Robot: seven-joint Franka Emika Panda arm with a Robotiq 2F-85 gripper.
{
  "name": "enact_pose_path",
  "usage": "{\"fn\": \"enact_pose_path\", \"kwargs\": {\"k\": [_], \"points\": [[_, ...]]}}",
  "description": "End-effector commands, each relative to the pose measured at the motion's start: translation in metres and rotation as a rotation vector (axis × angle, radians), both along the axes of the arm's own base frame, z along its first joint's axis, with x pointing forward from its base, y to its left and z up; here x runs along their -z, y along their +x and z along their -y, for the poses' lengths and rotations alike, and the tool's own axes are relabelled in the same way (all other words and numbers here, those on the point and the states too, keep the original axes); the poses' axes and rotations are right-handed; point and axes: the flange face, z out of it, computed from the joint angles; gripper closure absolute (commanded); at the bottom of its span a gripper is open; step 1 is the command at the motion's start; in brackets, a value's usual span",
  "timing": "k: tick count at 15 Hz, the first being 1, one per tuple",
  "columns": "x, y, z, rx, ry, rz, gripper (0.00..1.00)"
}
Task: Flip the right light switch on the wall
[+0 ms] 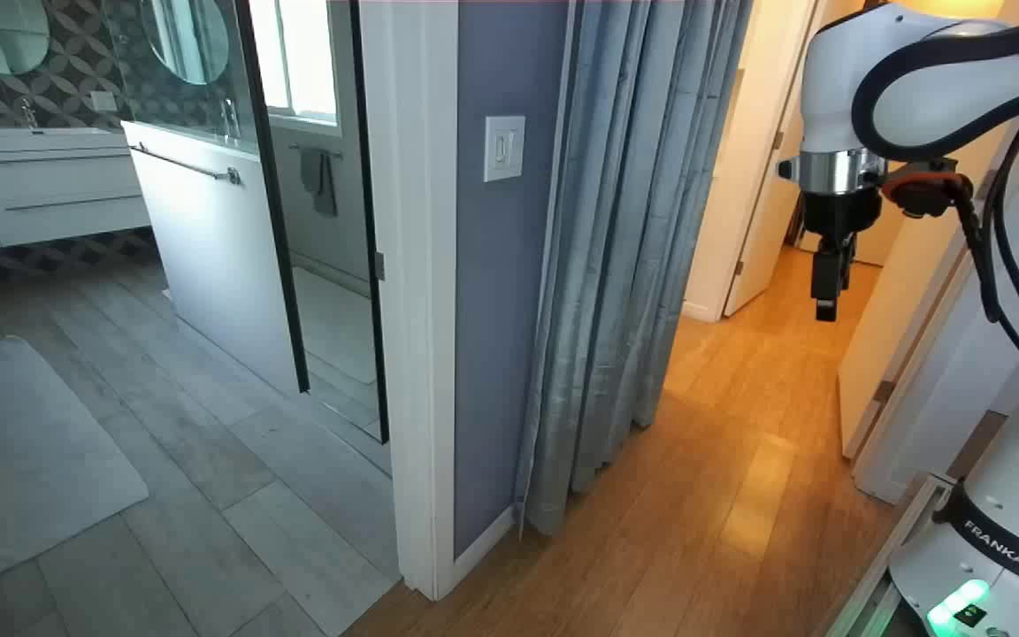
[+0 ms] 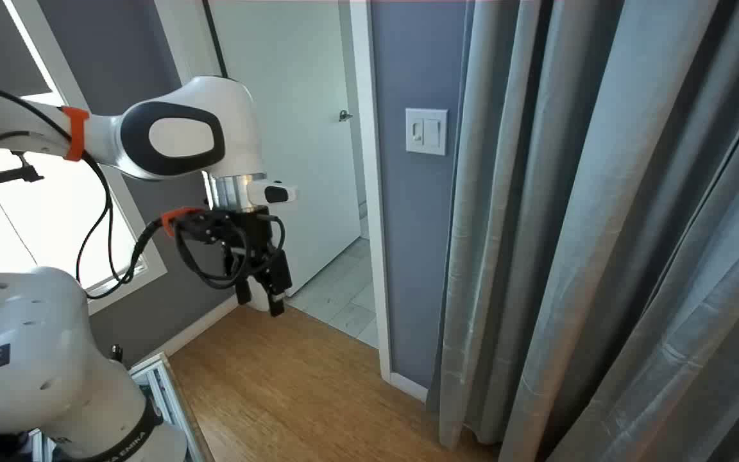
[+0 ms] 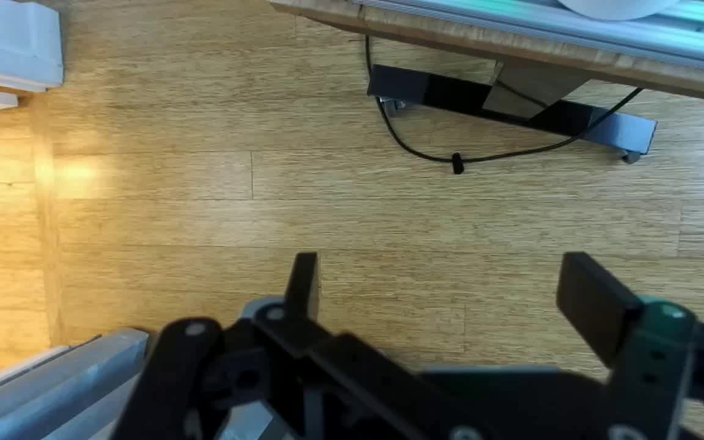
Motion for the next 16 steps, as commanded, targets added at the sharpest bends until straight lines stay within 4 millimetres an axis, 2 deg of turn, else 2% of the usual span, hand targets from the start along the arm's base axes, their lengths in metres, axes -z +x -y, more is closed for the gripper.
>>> {"fn": "enact_pose_path", "kwargs": {"k": [1, 13, 15, 16], "points": [[0.0, 0.0, 0.0, 0.0, 0.0, -0.002, 0.0], [0.001, 0.0, 0.0, 0.0, 0.0, -0.004, 0.0], [-0.009, 0.025, -0.003, -0.035, 0.014, 0.136, 0.0], [-0.015, 0.038, -0.004, -0.01, 0.075, 0.172, 0.0]]}}
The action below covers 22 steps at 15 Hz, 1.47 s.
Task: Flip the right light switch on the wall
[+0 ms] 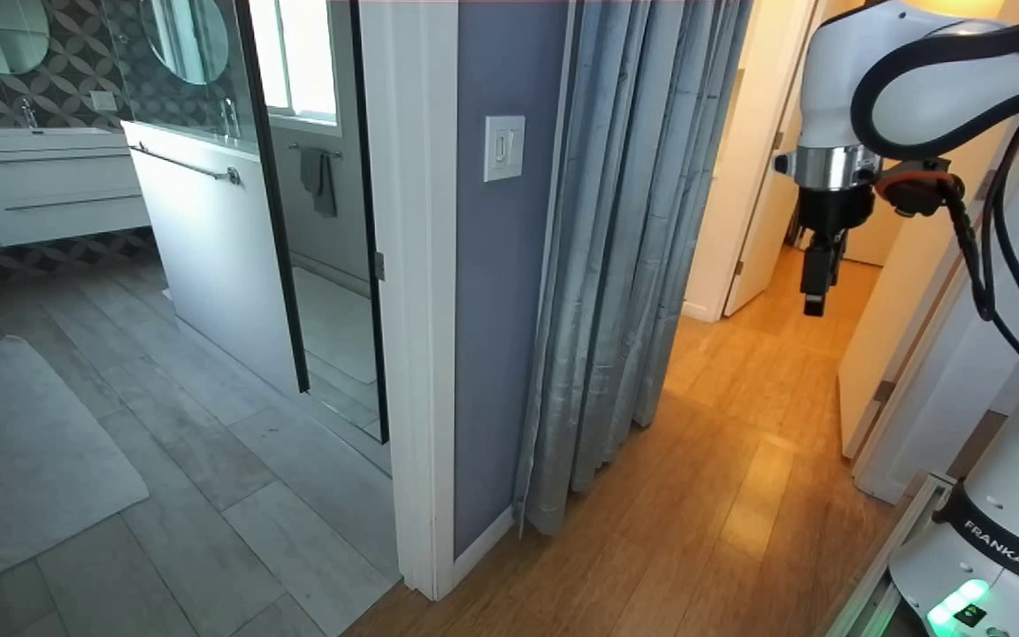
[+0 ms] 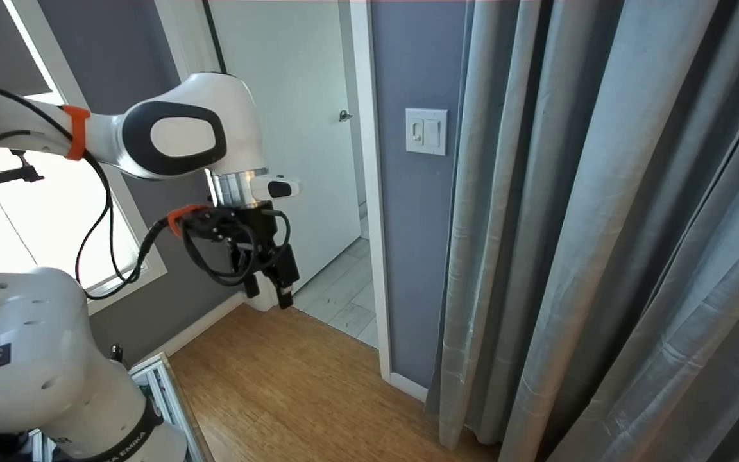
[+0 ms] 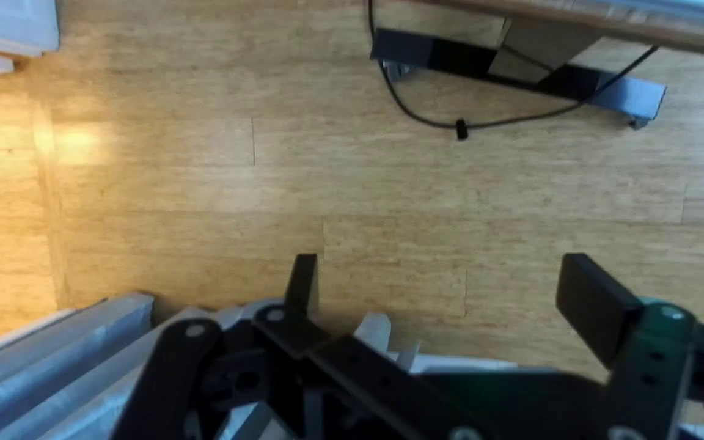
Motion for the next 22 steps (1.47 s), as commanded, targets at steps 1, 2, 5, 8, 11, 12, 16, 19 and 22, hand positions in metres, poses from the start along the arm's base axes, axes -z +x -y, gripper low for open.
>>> {"fn": "enact_pose_path", "kwargs": {"k": [1, 2, 5, 8, 11, 12, 16, 19, 22], "points": [[-0.015, 0.041, -0.003, -0.003, 0.061, 0.154, 0.0], [-0.02, 0.053, -0.003, -0.008, 0.08, 0.197, 0.0], [-0.031, 0.095, -0.006, -0.013, 0.14, 0.322, 0.0], [-0.042, 0.135, -0.018, -0.002, 0.225, 0.457, 0.0], [-0.059, 0.173, -0.033, -0.004, 0.298, 0.561, 0.0], [-0.065, 0.187, -0.037, -0.003, 0.314, 0.592, 0.0], [-0.084, 0.237, -0.044, -0.009, 0.351, 0.708, 0.0], [-0.097, 0.272, -0.047, -0.057, 0.387, 0.796, 0.0], [-0.097, 0.265, -0.046, -0.051, 0.4, 0.795, 0.0]]}}
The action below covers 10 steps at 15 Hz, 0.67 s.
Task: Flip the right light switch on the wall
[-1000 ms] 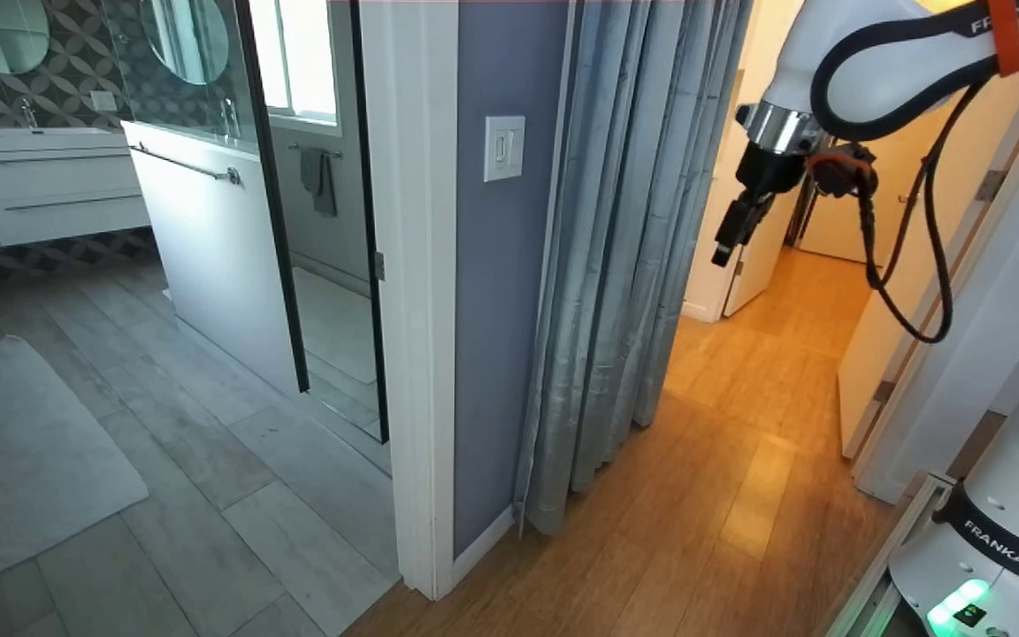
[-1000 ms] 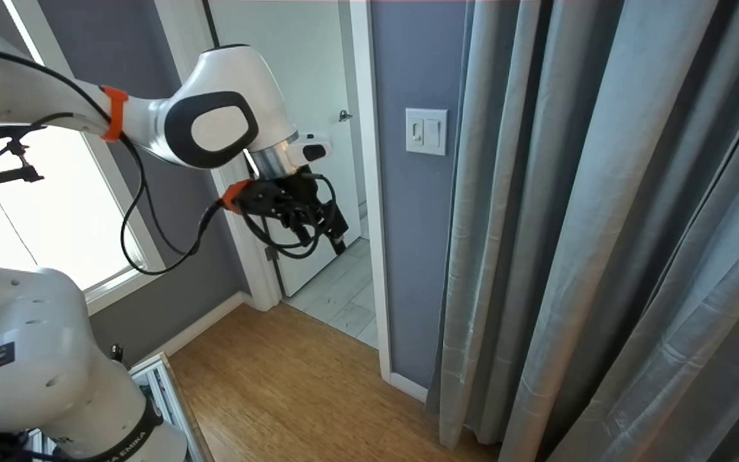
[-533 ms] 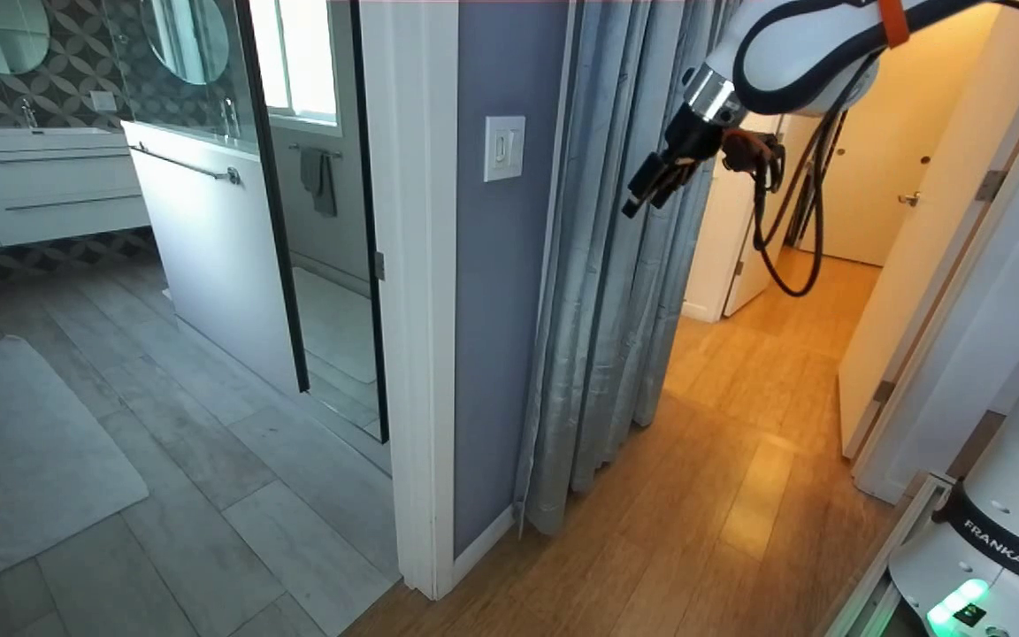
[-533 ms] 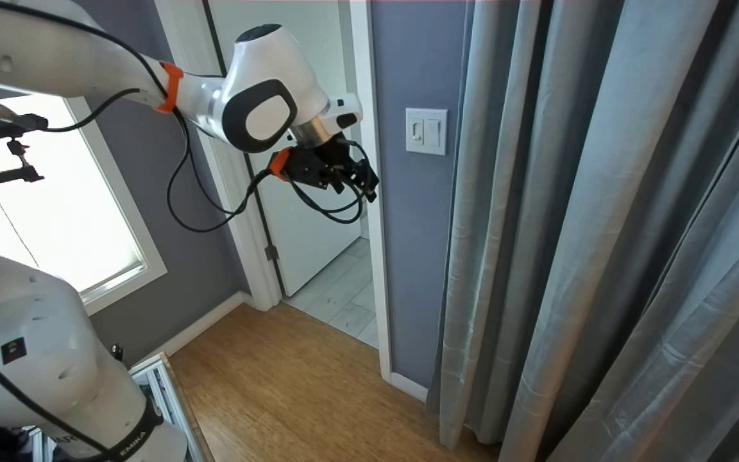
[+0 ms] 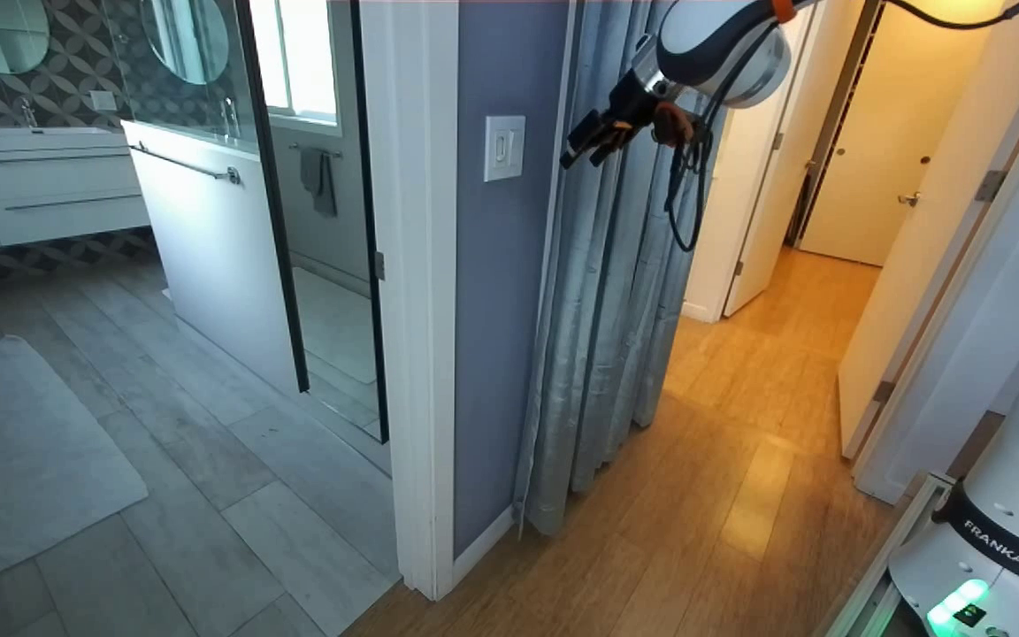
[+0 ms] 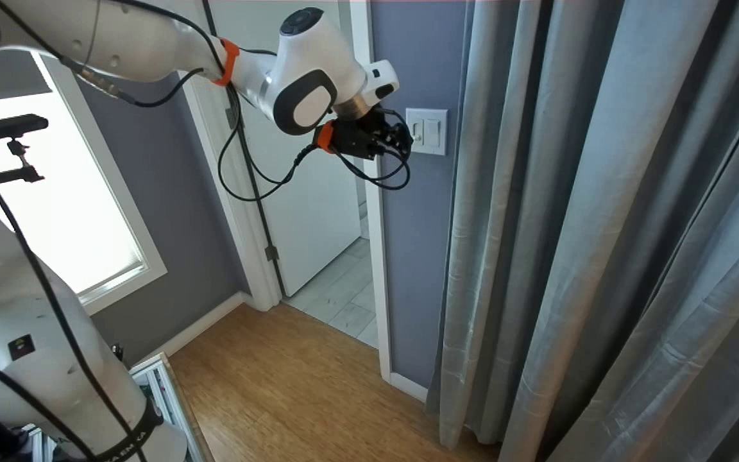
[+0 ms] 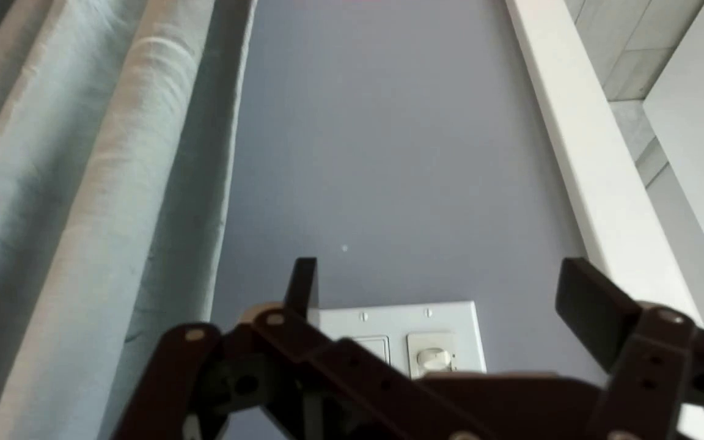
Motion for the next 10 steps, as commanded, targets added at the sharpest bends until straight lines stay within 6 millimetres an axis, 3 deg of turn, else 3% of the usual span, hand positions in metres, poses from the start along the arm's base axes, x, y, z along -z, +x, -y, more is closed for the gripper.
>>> {"fn": "enact_pose_path", "kwargs": {"k": [1, 7, 10], "points": [[0.0, 0.006, 0.0, -0.006, 0.0, 0.004, 0.0], [0.002, 0.005, 0.001, -0.004, 0.0, -0.001, 0.0], [-0.003, 0.018, 0.0, 0.003, 0.002, 0.063, 0.0]]}}
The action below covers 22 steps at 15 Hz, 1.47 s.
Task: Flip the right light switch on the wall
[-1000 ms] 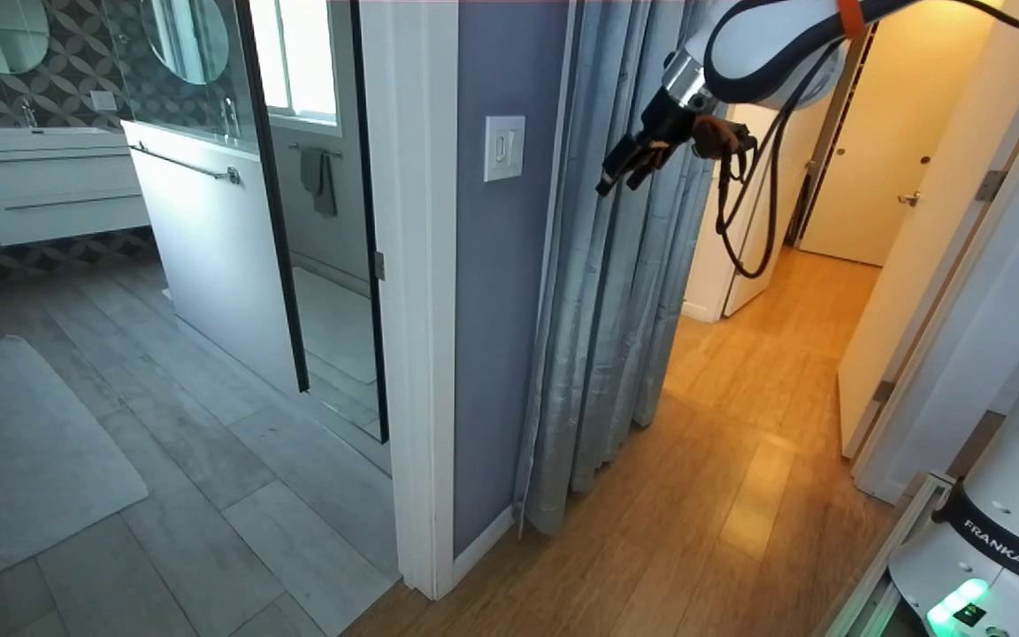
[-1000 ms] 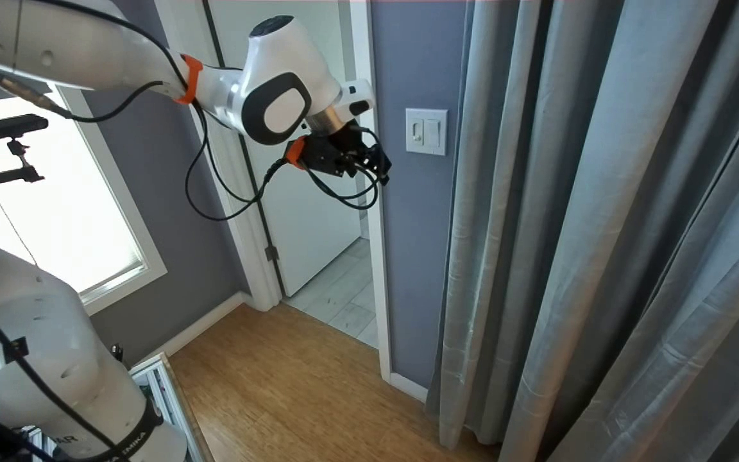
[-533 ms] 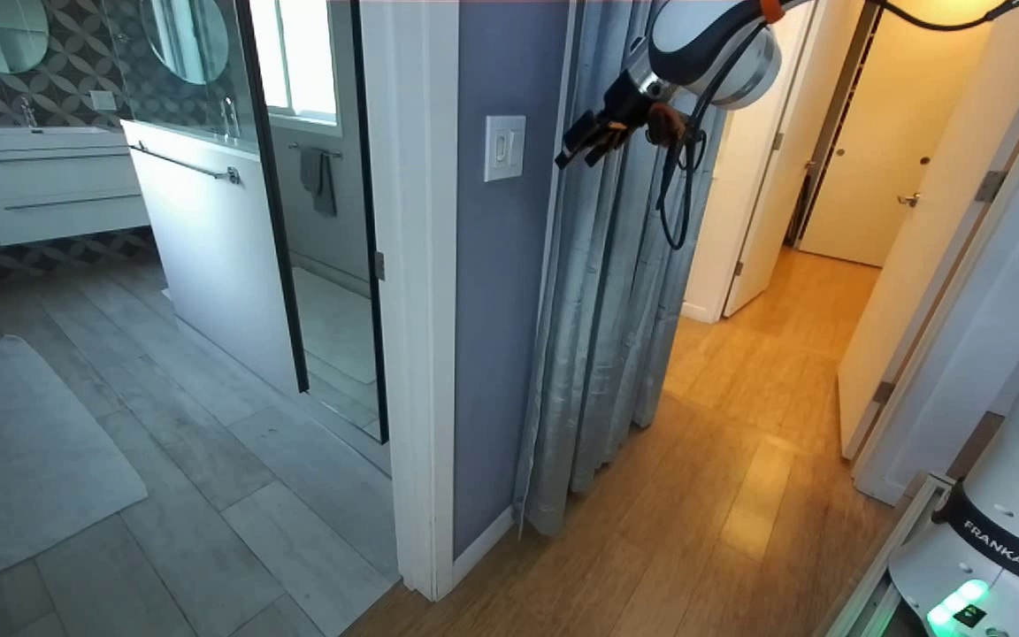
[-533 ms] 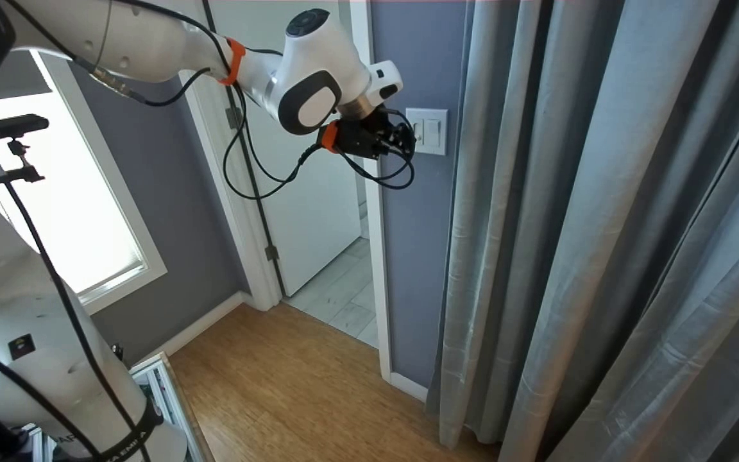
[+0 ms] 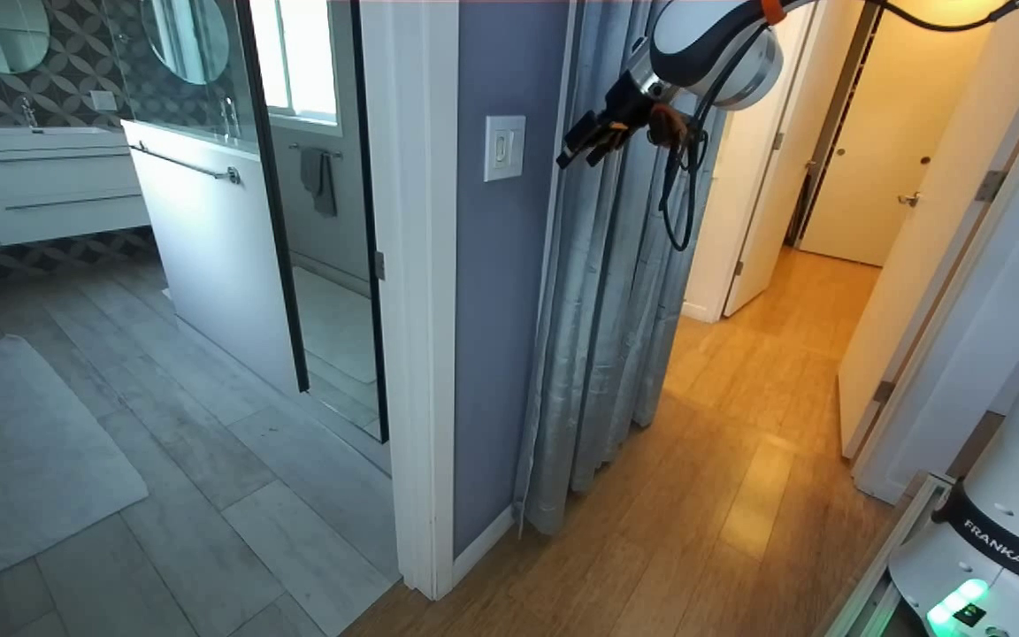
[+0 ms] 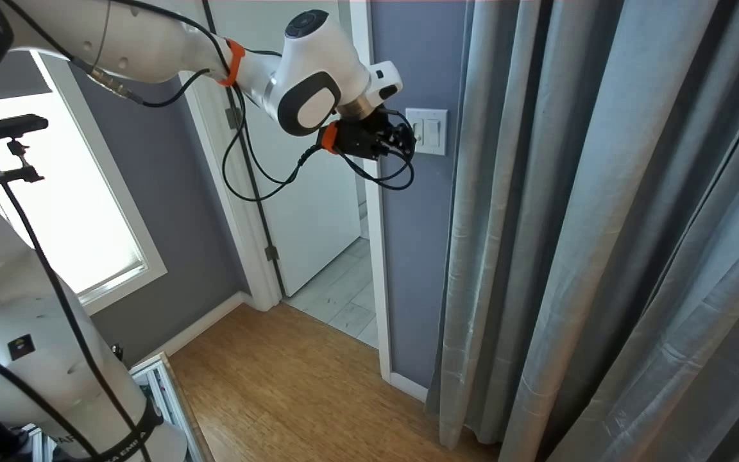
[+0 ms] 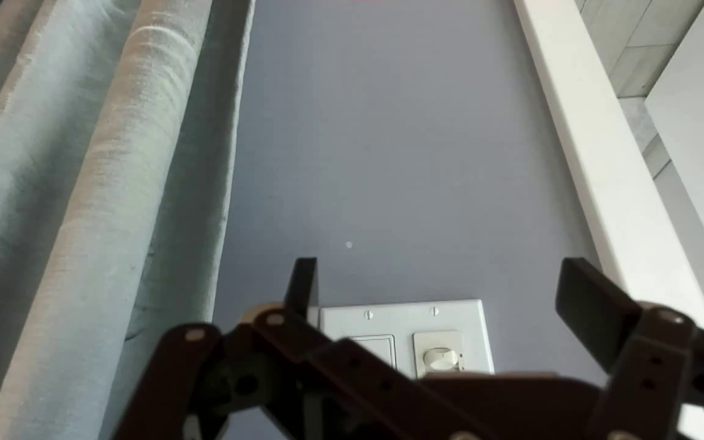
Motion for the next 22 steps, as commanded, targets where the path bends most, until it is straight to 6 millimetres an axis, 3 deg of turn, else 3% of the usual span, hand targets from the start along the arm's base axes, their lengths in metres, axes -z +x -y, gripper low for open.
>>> {"fn": "enact_pose_path", "kwargs": {"k": [1, 3, 4, 6, 15, 22], "points": [[-0.011, 0.019, -0.005, -0.002, 0.009, 0.088, 0.0], [-0.019, 0.031, -0.011, -0.015, 0.009, 0.141, 0.0], [-0.023, 0.037, -0.013, -0.014, 0.009, 0.16, 0.25], [-0.024, 0.051, -0.013, -0.017, 0.023, 0.176, 0.34], [-0.011, 0.097, 0.003, -0.022, 0.054, 0.205, 0.99], [-0.004, 0.123, 0.002, -0.017, 0.046, 0.228, 1.0]]}}
